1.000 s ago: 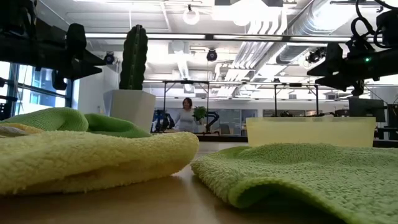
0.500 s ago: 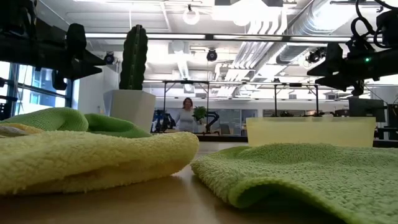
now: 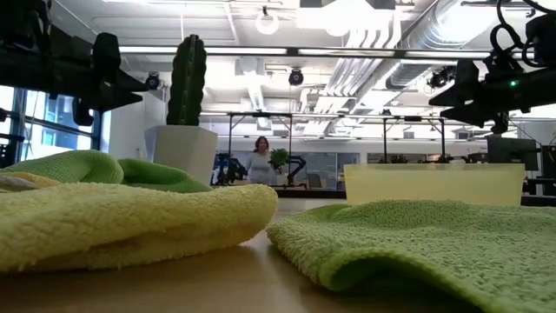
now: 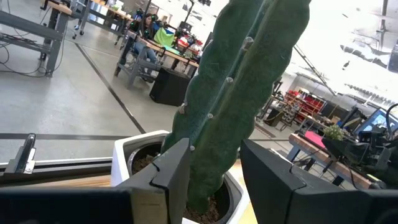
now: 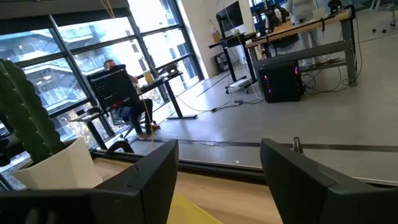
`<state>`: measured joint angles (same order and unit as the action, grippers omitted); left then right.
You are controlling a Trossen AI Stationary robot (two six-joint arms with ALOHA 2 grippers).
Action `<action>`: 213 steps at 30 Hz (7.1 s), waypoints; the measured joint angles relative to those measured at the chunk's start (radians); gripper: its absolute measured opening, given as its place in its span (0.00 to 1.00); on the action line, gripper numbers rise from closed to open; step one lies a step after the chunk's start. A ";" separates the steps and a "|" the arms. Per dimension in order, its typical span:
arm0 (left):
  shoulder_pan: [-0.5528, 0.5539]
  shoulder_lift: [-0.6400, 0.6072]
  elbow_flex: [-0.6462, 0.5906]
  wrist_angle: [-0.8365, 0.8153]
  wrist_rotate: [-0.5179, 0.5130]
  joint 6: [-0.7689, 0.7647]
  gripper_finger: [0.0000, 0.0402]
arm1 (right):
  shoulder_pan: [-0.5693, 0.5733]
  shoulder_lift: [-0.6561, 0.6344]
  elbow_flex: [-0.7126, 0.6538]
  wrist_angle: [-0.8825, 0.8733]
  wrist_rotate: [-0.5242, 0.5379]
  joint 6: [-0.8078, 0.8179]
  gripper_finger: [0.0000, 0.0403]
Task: Roll microfiber towels into tight, uniform cylinder then place into a basket
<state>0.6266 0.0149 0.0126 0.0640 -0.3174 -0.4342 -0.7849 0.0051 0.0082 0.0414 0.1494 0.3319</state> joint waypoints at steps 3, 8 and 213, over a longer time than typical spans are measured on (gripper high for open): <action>0.000 0.000 0.000 0.000 0.000 0.000 0.33 | 0.000 0.000 0.000 0.000 0.000 0.000 0.55; 0.000 0.000 0.000 0.000 0.000 0.000 0.33 | 0.000 0.000 0.000 0.000 0.000 0.000 0.55; -0.893 1.580 0.809 -0.059 0.067 -0.182 0.33 | 1.050 1.350 0.333 0.432 -0.396 -0.404 0.55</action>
<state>-0.2669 1.5948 0.8215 0.0048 -0.2504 -0.6164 0.2649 1.3556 0.3416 0.4737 -0.2462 -0.0725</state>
